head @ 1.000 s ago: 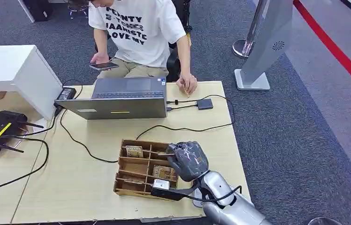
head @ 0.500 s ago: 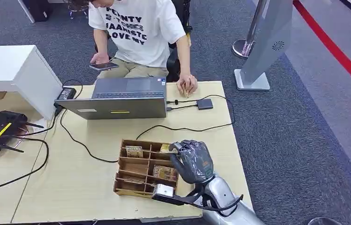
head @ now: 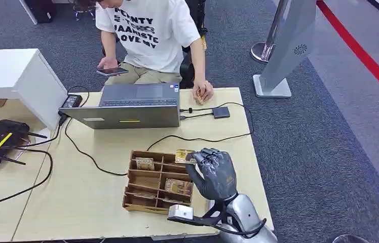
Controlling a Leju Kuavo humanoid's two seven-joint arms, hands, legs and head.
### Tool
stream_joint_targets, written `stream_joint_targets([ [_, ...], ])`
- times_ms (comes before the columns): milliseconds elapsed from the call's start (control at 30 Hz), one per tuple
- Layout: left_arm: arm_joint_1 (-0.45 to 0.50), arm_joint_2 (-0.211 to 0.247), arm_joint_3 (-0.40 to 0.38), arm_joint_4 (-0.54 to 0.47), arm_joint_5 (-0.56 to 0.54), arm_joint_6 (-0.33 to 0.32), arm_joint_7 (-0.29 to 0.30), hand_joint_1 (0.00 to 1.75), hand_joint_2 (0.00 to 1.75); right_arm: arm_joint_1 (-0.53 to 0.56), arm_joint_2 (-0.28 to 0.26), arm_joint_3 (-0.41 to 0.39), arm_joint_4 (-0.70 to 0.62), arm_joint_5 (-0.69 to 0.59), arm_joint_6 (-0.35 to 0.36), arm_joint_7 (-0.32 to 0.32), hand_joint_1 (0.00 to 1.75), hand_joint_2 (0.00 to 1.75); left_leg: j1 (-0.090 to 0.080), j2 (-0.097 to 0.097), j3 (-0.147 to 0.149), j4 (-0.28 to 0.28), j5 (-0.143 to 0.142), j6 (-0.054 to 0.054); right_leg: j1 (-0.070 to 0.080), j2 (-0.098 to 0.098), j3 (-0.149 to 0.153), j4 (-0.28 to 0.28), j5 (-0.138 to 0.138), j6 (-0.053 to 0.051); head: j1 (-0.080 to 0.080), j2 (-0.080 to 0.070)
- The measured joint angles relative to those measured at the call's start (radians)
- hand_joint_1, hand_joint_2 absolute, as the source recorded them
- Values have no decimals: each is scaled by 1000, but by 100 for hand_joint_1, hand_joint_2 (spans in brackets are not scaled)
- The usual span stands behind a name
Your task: Pass the card to the sensor for recognition and then transmit it.
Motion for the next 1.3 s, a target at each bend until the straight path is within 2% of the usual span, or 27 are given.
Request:
stream_joint_targets([
  [267,0,0,0,0,-4,0,0,0,0,44,48,-76,-76,-27,0,-113,175,175,0,0,0,0,0,0,0,0,0,0,0,0,0,0],
  [500,-2,0,0,0,-19,-6,8,0,0,32,69,-96,-108,-13,0,-115,175,175,0,0,0,0,0,0,0,0,0,0,0,0,0,0],
  [700,-8,0,-2,0,-35,-13,13,0,0,-16,75,-99,-104,4,0,-89,175,175,0,0,0,0,0,0,0,0,0,0,0,0,0,0],
  [933,-22,-2,-15,0,-58,-27,26,0,0,-98,77,-82,-82,14,0,-24,175,175,0,0,0,0,0,0,0,0,0,0,0,0,0,0],
  [1133,-33,-2,-39,0,-82,-42,34,0,0,-191,77,-60,-18,83,0,58,175,175,0,0,0,0,0,0,0,0,0,0,0,0,0,0],
  [1300,-38,-2,-56,0,-93,-53,37,0,0,-251,77,-56,38,125,0,91,175,175,0,0,0,0,0,0,0,0,0,0,1,0,0,0],
])
